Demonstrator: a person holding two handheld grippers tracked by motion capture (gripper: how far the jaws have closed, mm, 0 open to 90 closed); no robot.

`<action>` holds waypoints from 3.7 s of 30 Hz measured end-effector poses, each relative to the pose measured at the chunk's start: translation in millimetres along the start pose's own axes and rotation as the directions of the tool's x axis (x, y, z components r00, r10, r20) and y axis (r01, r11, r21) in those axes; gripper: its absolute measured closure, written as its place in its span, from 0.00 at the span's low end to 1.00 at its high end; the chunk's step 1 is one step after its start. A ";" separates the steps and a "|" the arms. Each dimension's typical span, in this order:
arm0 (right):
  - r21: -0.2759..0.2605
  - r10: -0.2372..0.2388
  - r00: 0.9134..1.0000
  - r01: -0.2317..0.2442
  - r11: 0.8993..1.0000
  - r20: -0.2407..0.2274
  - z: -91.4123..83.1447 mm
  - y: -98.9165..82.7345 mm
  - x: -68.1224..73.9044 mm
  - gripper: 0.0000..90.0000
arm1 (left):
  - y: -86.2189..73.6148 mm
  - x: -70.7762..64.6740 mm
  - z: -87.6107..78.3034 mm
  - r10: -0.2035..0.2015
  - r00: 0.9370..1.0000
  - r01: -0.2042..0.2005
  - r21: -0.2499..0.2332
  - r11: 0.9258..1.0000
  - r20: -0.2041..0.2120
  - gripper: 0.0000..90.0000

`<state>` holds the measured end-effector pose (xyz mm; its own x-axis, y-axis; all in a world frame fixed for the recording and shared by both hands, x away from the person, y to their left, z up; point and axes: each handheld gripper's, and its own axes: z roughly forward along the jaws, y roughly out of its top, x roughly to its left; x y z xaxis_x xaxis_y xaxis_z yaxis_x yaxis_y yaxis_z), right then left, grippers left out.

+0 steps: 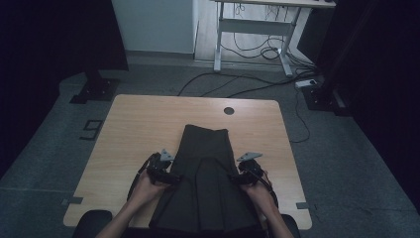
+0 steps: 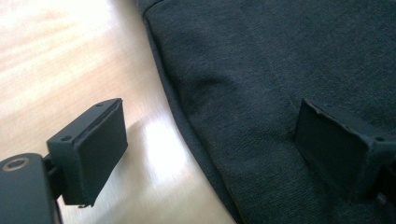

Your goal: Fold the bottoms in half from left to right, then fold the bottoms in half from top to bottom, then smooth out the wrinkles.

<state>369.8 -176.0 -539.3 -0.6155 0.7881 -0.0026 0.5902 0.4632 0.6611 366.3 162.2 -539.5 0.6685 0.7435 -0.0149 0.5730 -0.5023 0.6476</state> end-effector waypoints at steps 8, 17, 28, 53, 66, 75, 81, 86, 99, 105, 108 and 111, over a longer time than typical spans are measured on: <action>0.017 -0.019 0.999 0.020 1.000 -0.033 -8.2 -7.0 12.7 0.31 | -9.8 -6.7 -11.5 0.023 0.999 -0.023 -0.002 1.000 0.039 0.15; -0.030 0.008 0.999 -0.009 0.999 -0.054 -14.0 22.4 -4.5 0.26 | 43.7 27.4 -25.8 0.039 0.999 -0.038 -0.069 0.997 0.007 0.14; -0.066 0.025 0.999 -0.027 0.997 -0.021 14.1 80.7 -20.7 0.24 | 89.4 55.0 10.7 -0.008 1.000 0.009 -0.066 0.998 0.016 0.17; -0.027 0.085 0.996 -0.086 0.996 -0.020 75.0 82.2 -29.2 0.41 | 72.1 64.6 58.9 -0.043 0.999 0.043 -0.005 0.999 0.031 0.31; 0.012 0.078 0.994 -0.077 0.997 -0.078 70.1 87.8 -19.6 0.83 | 73.5 62.1 57.4 -0.055 0.990 0.058 -0.018 0.998 0.131 0.82; -0.031 0.061 0.995 -0.063 0.998 -0.080 53.1 96.2 -26.3 0.86 | 89.9 65.4 46.0 -0.049 0.989 0.060 -0.076 0.995 0.142 0.88; -0.063 0.050 0.997 -0.054 0.997 -0.061 36.5 111.2 -34.7 0.86 | 115.2 64.3 34.0 0.002 0.994 0.010 -0.114 0.993 0.108 0.88; -0.086 0.047 0.998 -0.051 0.995 -0.052 28.4 121.8 -40.8 0.86 | 130.5 64.7 26.5 0.034 0.996 -0.023 -0.141 0.990 0.077 0.88; -0.157 0.029 0.999 -0.033 0.987 -0.027 2.1 153.7 -49.3 0.86 | 158.5 68.7 -3.7 0.078 0.997 -0.071 -0.249 0.966 0.019 0.88; -0.196 0.015 1.000 -0.019 0.980 -0.024 -14.7 170.9 -51.4 0.87 | 173.3 70.9 -24.6 0.098 0.995 -0.098 -0.303 0.948 -0.015 0.88; -0.225 0.001 1.000 -0.003 0.974 -0.009 -29.9 186.9 -51.8 0.87 | 185.9 71.7 -41.0 0.109 0.993 -0.115 -0.340 0.933 -0.038 0.88; -0.276 -0.014 1.000 0.014 0.961 0.003 -48.6 199.8 -49.5 0.87 | 191.9 69.8 -61.3 0.113 0.992 -0.124 -0.398 0.909 -0.051 0.88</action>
<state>492.9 -142.2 -370.6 -0.6219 0.7829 -0.0139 0.4147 0.3444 0.8422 493.9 144.8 -369.5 0.7041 0.7035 0.0968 0.2496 -0.3728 0.8937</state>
